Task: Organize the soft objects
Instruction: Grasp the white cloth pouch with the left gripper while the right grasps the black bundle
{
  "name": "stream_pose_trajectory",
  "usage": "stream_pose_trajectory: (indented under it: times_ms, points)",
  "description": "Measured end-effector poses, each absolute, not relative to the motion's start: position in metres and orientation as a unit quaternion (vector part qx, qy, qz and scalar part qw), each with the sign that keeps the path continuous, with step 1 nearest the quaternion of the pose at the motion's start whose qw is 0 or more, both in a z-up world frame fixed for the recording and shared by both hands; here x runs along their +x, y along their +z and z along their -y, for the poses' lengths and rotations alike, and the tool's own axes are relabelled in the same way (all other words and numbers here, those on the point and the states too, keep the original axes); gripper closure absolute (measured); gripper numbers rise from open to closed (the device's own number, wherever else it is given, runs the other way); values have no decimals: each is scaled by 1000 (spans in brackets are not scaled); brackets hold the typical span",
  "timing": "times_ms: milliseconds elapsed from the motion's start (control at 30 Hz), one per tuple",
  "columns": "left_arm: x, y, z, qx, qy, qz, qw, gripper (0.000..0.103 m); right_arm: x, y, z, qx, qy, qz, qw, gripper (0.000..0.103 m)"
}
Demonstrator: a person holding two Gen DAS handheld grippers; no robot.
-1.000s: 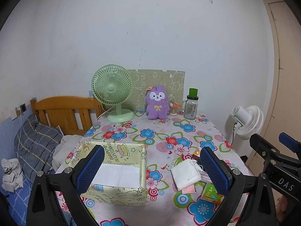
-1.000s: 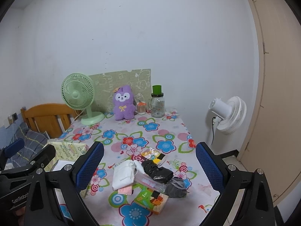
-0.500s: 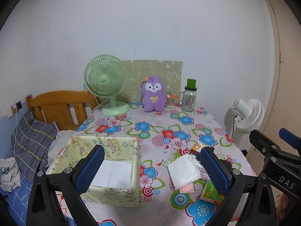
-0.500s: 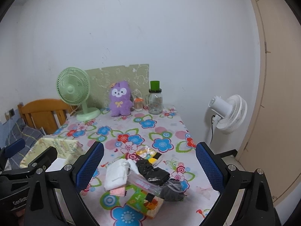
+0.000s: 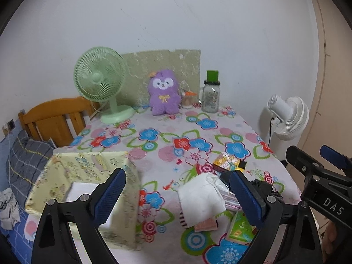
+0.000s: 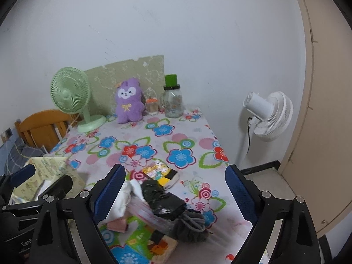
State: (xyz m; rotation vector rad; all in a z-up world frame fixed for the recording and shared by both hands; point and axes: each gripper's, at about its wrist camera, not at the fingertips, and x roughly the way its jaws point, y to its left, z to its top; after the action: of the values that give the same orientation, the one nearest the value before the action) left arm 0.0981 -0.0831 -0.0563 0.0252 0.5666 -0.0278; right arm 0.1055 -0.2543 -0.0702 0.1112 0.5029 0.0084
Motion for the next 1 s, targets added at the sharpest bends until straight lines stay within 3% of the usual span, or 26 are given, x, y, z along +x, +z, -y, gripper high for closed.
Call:
stream_pose_trajectory:
  times_ms: [533,667,1000]
  points:
    - [144,-109,106,24,-34,-347,937,8,150,-116,260,50,13,-302,952,9]
    - [152,-118,108,27,-39,-354,934,12,163,-128,252,46,32,-322,945,17]
    - [173,-148,105,17,-43,-394,918,14,186,-155,237,42,64,-364,928,25]
